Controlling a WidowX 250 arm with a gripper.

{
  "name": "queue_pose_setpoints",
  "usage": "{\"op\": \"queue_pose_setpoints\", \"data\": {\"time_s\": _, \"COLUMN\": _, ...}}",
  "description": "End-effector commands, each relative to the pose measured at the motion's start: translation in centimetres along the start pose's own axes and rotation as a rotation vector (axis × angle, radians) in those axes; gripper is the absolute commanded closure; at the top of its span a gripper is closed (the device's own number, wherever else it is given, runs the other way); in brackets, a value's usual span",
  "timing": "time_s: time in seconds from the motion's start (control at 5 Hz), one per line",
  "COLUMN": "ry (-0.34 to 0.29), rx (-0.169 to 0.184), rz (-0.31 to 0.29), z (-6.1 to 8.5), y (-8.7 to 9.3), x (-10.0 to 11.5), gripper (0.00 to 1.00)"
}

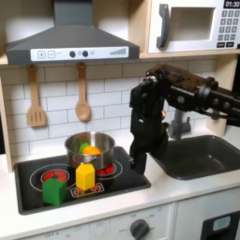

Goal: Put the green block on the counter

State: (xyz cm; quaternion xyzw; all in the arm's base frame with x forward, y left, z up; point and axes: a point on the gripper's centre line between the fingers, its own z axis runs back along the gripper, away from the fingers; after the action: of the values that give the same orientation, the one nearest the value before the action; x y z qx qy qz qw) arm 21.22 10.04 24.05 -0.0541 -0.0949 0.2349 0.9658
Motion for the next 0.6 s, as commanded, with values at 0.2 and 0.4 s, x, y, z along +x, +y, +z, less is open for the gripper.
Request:
{"op": "queue_pose_setpoints", "data": {"time_s": 0.2, "ry": -0.006, "rx": 0.067, "rz": 0.119, "z": 0.0, "y": 2.5, "x": 2.0, "gripper": 0.0}}
{"op": "queue_pose_setpoints", "data": {"time_s": 0.4, "ry": 0.007, "rx": 0.1, "rz": 0.196, "z": -0.4, "y": 2.8, "x": 2.4, "gripper": 0.0}}
